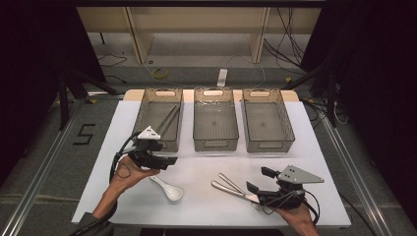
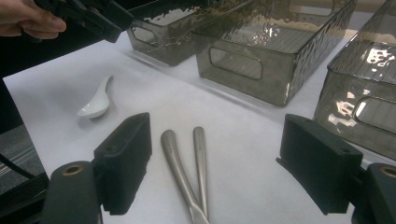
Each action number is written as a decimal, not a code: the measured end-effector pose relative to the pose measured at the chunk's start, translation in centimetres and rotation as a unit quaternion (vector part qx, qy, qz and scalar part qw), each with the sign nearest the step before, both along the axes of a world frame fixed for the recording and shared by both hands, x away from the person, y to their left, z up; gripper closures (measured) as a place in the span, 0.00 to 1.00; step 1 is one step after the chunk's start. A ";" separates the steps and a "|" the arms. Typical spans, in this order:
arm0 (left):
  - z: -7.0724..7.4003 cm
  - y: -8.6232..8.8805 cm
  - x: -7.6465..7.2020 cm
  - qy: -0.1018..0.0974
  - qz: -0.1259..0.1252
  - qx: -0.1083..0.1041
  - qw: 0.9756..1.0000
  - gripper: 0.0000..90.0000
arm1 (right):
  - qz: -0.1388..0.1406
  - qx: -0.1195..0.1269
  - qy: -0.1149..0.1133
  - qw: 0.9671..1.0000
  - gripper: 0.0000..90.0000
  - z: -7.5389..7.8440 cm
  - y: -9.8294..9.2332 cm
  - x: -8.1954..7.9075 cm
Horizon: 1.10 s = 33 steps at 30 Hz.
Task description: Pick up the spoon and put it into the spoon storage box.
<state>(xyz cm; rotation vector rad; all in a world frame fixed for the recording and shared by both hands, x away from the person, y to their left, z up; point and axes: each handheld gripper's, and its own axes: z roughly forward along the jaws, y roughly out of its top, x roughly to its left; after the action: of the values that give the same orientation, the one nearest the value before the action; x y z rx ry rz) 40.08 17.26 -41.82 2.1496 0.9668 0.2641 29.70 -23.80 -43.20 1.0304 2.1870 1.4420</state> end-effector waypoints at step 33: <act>-4.3 0.8 -0.9 0.128 -0.021 0.158 0.979 0.99 | 0.002 -0.006 -0.001 1.000 0.29 0.0 0.3 -0.1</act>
<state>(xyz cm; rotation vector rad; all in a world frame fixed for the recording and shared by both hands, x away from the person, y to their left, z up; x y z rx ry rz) 39.17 18.04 -46.12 2.5398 1.0799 0.1273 29.64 -23.50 -43.17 1.0203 2.1953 1.4294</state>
